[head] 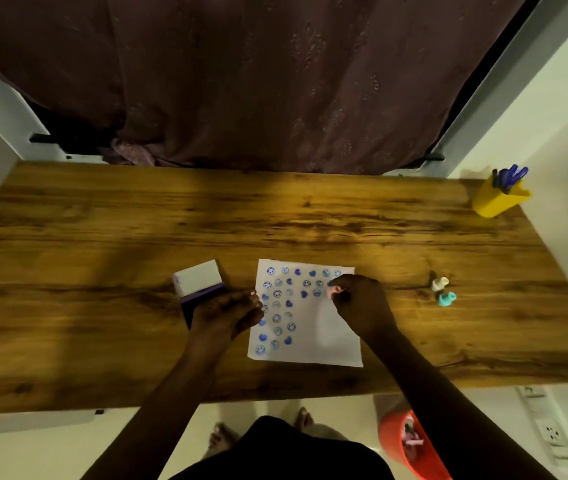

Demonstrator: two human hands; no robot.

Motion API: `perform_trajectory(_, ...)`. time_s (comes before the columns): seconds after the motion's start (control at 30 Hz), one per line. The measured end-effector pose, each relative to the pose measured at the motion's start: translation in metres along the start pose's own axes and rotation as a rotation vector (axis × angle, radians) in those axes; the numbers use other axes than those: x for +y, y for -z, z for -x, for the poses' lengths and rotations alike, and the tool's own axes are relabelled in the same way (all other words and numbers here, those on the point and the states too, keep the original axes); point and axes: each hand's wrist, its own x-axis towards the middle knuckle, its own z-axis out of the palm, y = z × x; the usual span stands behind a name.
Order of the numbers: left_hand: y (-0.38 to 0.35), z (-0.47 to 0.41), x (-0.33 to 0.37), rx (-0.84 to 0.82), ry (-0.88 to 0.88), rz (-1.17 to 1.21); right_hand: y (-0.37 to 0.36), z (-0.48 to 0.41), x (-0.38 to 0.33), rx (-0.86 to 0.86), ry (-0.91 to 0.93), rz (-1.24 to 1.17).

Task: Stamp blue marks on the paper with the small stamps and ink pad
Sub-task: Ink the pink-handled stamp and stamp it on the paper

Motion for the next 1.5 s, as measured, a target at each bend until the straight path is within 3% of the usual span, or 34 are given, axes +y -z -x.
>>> perform_trajectory(0.7, -0.021, -0.014, -0.010, 0.038, 0.033, -0.037, -0.014, -0.012, 0.009, -0.126, 0.005, 0.086)
perform_trajectory(1.1, -0.036, -0.009, 0.003, 0.006, 0.034, -0.032, -0.005, -0.014, 0.007, -0.110, 0.077, 0.123)
perform_trajectory(1.23, -0.042, -0.009, 0.009, -0.002, 0.048, -0.022, 0.030, -0.021, 0.005, 0.003, 0.013, -0.050)
perform_trajectory(1.3, -0.045, -0.008, 0.010, -0.017, 0.058, -0.020, 0.053, -0.018, 0.003, 0.087, -0.048, -0.336)
perform_trajectory(1.4, -0.053, -0.007, 0.011, -0.049, 0.084, -0.029, 0.078, -0.004, -0.007, 0.056, -0.122, -0.827)
perform_trajectory(1.5, -0.063, -0.005, 0.010, -0.127, 0.085, -0.039, 0.084, 0.013, -0.014, -0.032, -0.105, -0.961)
